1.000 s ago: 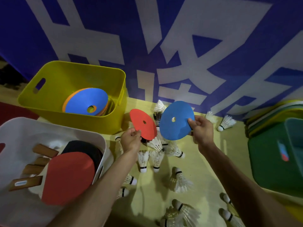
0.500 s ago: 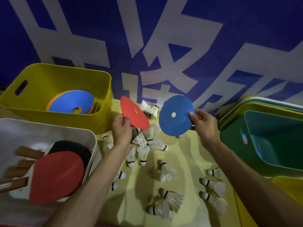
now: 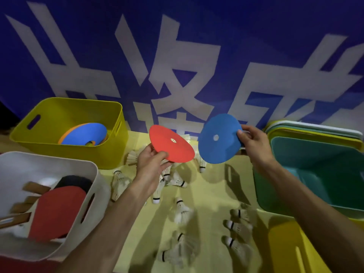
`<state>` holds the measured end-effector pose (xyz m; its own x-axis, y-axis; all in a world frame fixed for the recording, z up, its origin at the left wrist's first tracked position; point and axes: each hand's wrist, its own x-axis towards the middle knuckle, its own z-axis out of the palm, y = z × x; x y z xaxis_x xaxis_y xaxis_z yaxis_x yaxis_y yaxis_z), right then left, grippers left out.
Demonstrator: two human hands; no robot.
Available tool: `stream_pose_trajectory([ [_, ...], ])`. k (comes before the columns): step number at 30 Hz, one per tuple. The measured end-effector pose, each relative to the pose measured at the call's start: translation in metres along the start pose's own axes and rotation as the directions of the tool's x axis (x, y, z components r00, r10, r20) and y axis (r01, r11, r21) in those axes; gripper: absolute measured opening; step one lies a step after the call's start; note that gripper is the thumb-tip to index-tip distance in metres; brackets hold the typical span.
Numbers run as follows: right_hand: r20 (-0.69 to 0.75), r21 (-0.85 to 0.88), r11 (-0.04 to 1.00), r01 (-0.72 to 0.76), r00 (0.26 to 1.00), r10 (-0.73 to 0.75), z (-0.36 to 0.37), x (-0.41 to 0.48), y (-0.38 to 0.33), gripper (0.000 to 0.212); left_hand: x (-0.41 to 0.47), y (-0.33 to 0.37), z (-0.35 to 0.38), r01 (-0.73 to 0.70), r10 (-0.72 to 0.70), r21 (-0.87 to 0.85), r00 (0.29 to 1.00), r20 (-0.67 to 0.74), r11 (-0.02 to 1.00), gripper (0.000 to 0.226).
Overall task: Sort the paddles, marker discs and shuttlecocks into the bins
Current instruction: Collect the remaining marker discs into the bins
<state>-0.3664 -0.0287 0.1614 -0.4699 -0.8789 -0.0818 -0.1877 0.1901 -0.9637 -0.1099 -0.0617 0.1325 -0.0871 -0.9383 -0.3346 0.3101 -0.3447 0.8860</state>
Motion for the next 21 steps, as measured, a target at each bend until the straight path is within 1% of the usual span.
stream_pose_trajectory([
  [3,-0.059,0.075,0.997,0.021,0.998,-0.017,-0.05,0.001,0.004,0.017,-0.017,-0.006,0.044,0.044,-0.041,-0.058,0.998,0.049,0.997,0.027],
  [7,-0.117,0.123,0.992,0.023,0.993,-0.008,-0.122,0.001,0.017,0.02,-0.031,-0.025,0.102,0.123,-0.103,-0.18,0.988,0.117,0.976,0.026],
  [11,-0.183,0.161,0.987,0.008,0.983,0.022,-0.19,0.003,0.035,0.018,-0.041,-0.051,0.149,0.177,-0.151,-0.183,0.977,0.15,0.967,0.029],
  [14,-0.226,0.184,0.982,-0.032,0.971,0.074,-0.229,0.008,0.049,0.016,-0.047,-0.066,0.176,0.204,-0.176,-0.165,0.97,0.17,0.965,0.031],
  [17,-0.207,0.139,0.983,-0.117,0.967,0.145,-0.252,0.017,0.07,0.017,-0.051,-0.076,0.195,0.216,-0.188,-0.159,0.967,0.173,0.963,0.038],
  [21,-0.134,-0.036,0.974,-0.222,0.967,0.215,-0.258,0.028,0.102,0.021,-0.054,-0.083,0.209,0.219,-0.197,-0.13,0.967,0.162,0.967,0.042],
])
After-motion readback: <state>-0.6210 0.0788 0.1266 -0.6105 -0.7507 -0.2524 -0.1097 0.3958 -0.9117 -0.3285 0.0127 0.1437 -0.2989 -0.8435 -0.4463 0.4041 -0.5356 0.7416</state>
